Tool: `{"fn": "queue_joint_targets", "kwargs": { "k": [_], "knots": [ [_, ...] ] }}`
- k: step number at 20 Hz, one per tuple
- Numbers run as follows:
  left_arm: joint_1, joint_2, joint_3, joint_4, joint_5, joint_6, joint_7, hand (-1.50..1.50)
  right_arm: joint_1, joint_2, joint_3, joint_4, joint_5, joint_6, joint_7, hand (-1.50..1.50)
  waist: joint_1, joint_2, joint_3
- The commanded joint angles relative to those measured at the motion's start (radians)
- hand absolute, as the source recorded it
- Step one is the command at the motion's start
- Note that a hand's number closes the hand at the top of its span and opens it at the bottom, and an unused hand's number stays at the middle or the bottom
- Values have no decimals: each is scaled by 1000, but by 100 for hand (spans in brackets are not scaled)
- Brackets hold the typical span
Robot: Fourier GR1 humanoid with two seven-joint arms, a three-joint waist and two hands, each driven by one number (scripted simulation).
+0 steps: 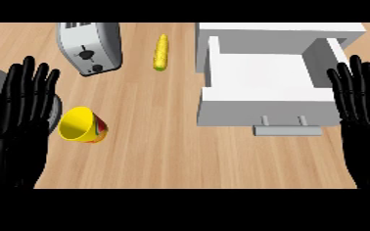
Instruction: Pick up the cup, place it into the drawer and close the drawer
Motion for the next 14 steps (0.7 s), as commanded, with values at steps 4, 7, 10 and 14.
{"fn": "queue_joint_targets", "kwargs": {
  "k": [4,7,10,14],
  "knots": [
    [64,144,133,8,277,-258,-58,-150,6,35,50,3,41,-8,-60,-150,14,-17,26],
    [90,117,190,106,470,-270,46,-150,40,-13,76,15,-42,90,29,-150,20,-13,24],
    [55,194,300,220,585,-355,30,-150,-48,-38,32,61,-94,113,78,-150,11,-13,26],
    [14,214,326,387,600,-430,-1,-150,-63,-48,-13,100,-130,144,48,-150,2,-14,27]
  ]
}}
